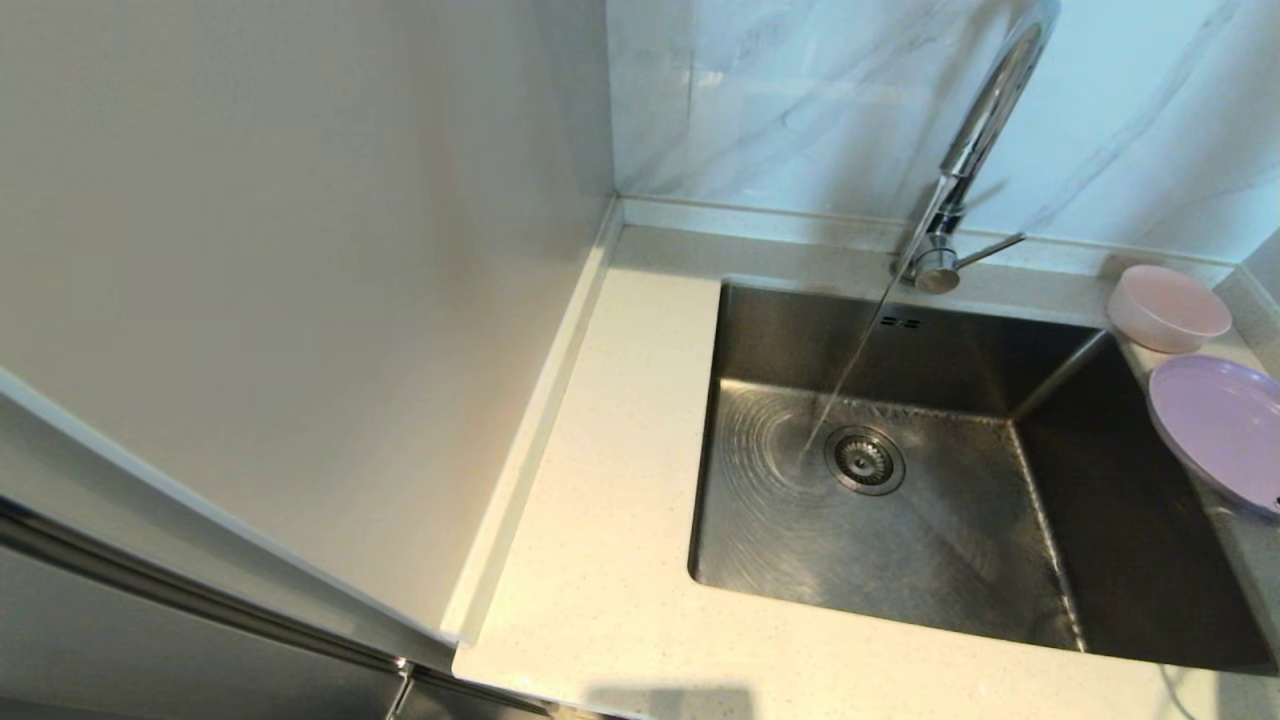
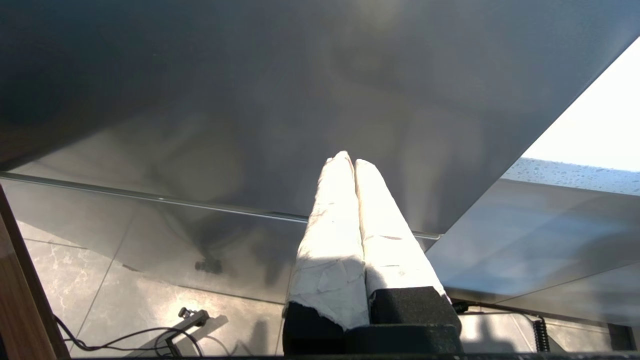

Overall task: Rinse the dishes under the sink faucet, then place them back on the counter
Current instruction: Turn off the faucet

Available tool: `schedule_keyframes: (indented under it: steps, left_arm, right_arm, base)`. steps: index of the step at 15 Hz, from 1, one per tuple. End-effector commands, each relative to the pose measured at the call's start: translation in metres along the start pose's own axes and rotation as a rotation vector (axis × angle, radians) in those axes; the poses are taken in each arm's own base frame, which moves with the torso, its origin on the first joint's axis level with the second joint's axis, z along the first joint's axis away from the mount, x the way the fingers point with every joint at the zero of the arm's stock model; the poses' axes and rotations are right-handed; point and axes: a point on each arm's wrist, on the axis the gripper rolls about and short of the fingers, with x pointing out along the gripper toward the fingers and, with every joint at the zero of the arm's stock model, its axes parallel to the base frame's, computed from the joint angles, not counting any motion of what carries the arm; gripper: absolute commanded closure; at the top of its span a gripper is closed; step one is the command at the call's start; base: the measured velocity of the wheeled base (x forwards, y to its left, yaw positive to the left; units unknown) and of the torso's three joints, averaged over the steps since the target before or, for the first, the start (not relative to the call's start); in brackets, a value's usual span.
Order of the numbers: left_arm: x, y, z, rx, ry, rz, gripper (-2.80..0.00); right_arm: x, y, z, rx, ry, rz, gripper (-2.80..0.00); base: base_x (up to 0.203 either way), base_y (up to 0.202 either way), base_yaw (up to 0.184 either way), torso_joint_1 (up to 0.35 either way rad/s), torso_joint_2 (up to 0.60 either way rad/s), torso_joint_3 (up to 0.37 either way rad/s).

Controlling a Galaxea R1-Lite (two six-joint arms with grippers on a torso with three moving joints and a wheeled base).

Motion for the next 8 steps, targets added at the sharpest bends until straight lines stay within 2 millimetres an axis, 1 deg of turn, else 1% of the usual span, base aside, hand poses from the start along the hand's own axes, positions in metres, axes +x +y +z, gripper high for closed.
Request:
schedule_keyframes:
  steps: [1,2,6,7,8]
  left_arm:
    - [0.000,0.000,0.000,0.000,0.000,0.000,0.00]
    - [0.000,0.000,0.000,0.000,0.000,0.001,0.00]
    - [0.000,0.000,0.000,0.000,0.000,0.001,0.00]
    - [0.000,0.000,0.000,0.000,0.000,0.001,0.00]
    - [0.000,0.000,0.000,0.000,0.000,-0.001,0.00]
  right_arm:
    - [0.004,-0.001,0.001,-0.004,-0.003,-0.002,0.00]
    - [0.003,-0.001,0.001,-0.004,-0.005,-0.004,-2.80]
    - [-0.004,-0.002,0.002,0.004,-0.031,-0.021,-2.80]
    - [-0.009,-0.003,0.003,0.007,-0.051,-0.036,-2.80]
    - [-0.019,-0.008,0.006,0.011,-0.091,-0.065,-2.80]
  base:
    - [0.000,0.000,0.000,0.000,0.00,0.000]
    - [0.000,0.000,0.000,0.000,0.00,0.000]
    - [0.000,0.000,0.000,0.000,0.00,0.000]
    - [0.000,0.000,0.000,0.000,0.00,0.000]
    - [0.000,0.000,0.000,0.000,0.00,0.000]
